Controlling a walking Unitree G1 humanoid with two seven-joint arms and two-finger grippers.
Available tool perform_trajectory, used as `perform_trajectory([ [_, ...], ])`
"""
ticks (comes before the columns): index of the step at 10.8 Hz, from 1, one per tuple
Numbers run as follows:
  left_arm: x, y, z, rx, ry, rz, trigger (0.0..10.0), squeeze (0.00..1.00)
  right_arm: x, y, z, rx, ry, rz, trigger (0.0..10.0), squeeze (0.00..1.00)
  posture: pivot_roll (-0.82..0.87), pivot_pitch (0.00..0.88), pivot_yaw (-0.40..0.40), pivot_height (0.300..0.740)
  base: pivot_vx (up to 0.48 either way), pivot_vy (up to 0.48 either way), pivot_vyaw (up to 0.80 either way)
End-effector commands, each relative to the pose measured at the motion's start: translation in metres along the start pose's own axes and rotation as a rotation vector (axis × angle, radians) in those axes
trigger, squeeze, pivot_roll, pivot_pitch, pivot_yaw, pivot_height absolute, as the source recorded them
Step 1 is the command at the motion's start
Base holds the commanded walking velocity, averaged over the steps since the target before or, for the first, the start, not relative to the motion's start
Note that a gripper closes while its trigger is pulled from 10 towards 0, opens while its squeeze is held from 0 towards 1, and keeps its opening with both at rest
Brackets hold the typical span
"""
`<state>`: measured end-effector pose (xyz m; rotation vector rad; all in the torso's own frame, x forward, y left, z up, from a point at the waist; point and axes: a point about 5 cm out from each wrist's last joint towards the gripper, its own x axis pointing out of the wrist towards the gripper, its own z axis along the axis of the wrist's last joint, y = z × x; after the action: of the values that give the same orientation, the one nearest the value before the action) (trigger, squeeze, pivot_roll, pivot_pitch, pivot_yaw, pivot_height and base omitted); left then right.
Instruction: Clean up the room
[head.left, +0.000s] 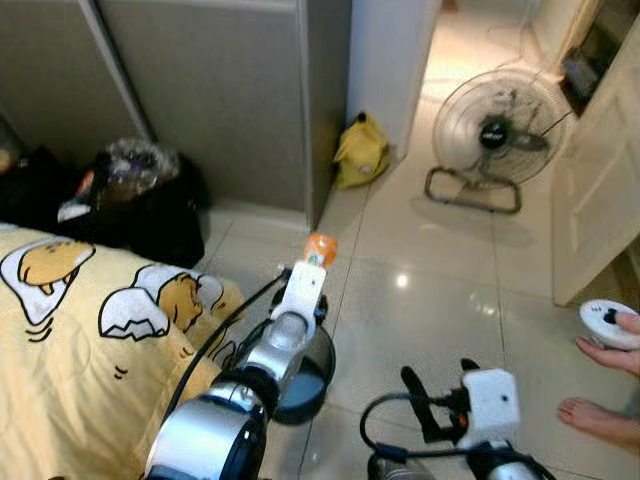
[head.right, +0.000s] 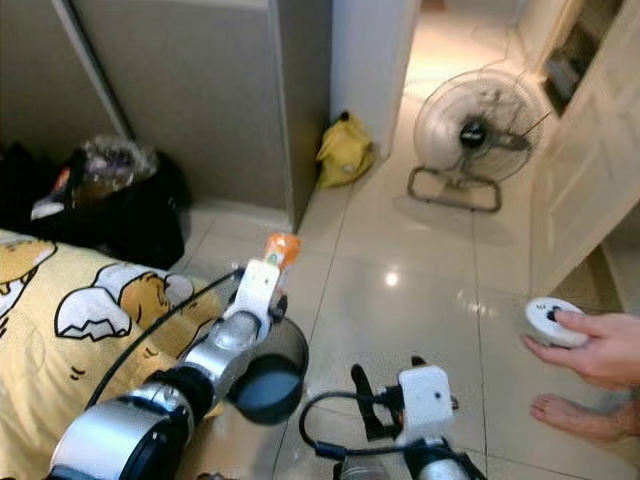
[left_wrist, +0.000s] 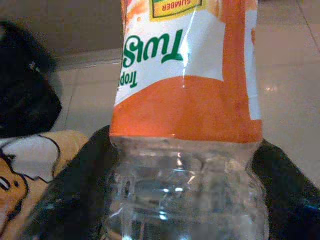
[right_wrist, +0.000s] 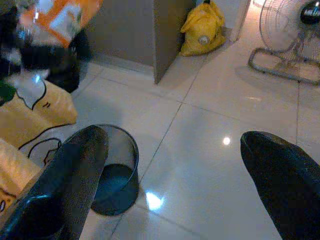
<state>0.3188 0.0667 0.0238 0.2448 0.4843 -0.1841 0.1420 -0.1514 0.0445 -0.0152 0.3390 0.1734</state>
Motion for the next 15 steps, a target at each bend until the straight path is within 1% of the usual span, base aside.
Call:
perform_trajectory([
  [1, 0.003, 0.003, 0.013, 0.000, -0.029, 0.015, 10.0, 1.00, -0.004, 0.003, 0.001, -0.002, 0.012, 0.009, 10.0, 0.00, -0.29, 0.143, 0.052, 0.736, 0.000, 0.000, 0.00],
  [3, 0.003, -0.002, 0.015, 0.050, -0.029, 0.003, 10.0, 1.00, -0.009, 0.006, 0.002, -0.004, 0.036, 0.016, 10.0, 0.00, -0.30, 0.151, 0.049, 0.736, 0.000, 0.000, 0.00],
  [4, 0.001, -0.004, 0.005, 0.095, 0.014, -0.018, 10.0, 1.00, -0.010, 0.005, 0.003, -0.002, 0.044, 0.014, 10.0, 0.00, -0.29, 0.143, 0.048, 0.736, 0.000, 0.000, 0.00],
  [5, -0.002, -0.006, -0.012, 0.146, 0.061, -0.048, 10.0, 0.66, -0.006, 0.002, 0.002, -0.006, 0.053, 0.015, 10.0, 0.00, -0.27, 0.117, 0.050, 0.736, 0.000, 0.000, 0.00],
  [6, -0.005, -0.009, -0.023, 0.110, 0.072, -0.102, 10.0, 0.00, 0.000, 0.001, 0.002, 0.002, 0.051, 0.017, 10.0, 0.00, -0.25, 0.086, 0.054, 0.736, 0.000, 0.000, 0.00],
  [7, -0.008, -0.003, -0.030, 0.105, 0.032, -0.108, 10.0, 0.00, 0.006, 0.002, 0.005, 0.032, 0.035, 0.010, 10.0, 0.00, -0.23, 0.060, 0.059, 0.736, 0.000, 0.000, 0.00],
  [8, -0.017, 0.014, -0.033, -0.102, -0.143, -0.143, 10.0, 0.00, 0.024, -0.005, 0.015, 0.072, -0.013, -0.028, 10.0, 0.00, -0.15, 0.000, 0.055, 0.736, 0.000, 0.000, 0.00],
  [9, -0.037, 0.047, -0.022, -0.163, -0.345, -0.042, 10.0, 0.00, 0.040, -0.017, 0.024, 0.065, -0.059, -0.059, 10.0, 0.00, -0.06, 0.000, 0.033, 0.736, 0.000, 0.000, 0.00],
  [10, -0.049, 0.064, -0.005, -0.224, -0.436, 0.044, 10.0, 0.00, 0.052, -0.027, 0.027, 0.052, -0.076, -0.081, 10.0, 0.00, 0.02, 0.000, -0.003, 0.736, 0.000, 0.000, 0.00],
  [11, -0.061, 0.078, 0.019, -0.224, -0.526, 0.090, 10.0, 0.00, 0.069, -0.039, 0.032, 0.048, -0.086, -0.107, 10.0, 0.00, 0.08, 0.000, -0.047, 0.736, 0.000, 0.000, 0.00],
  [12, -0.056, 0.091, 0.013, -0.297, -0.493, 0.152, 10.0, 0.00, 0.095, -0.047, 0.044, 0.060, -0.115, -0.115, 10.0, 0.00, 0.11, 0.000, -0.060, 0.736, 0.000, 0.000, 0.00],
  [13, -0.053, 0.092, 0.001, -0.363, -0.441, 0.168, 10.0, 0.00, 0.104, -0.050, 0.049, 0.081, -0.135, -0.129, 10.0, 0.00, 0.11, 0.000, -0.065, 0.736, 0.000, 0.000, 0.00],
  [14, -0.055, 0.087, 0.007, -0.254, -0.456, 0.153, 10.0, 0.00, 0.114, -0.051, 0.053, 0.073, -0.142, -0.126, 10.0, 0.00, 0.12, 0.000, -0.060, 0.736, 0.000, -0.480, 0.50],
  [15, -0.058, 0.084, 0.003, -0.222, -0.433, 0.132, 10.0, 0.00, 0.122, -0.050, 0.055, 0.046, -0.147, -0.107, 10.0, 0.00, 0.12, 0.000, -0.045, 0.740, 0.000, 0.000, 0.45],
])
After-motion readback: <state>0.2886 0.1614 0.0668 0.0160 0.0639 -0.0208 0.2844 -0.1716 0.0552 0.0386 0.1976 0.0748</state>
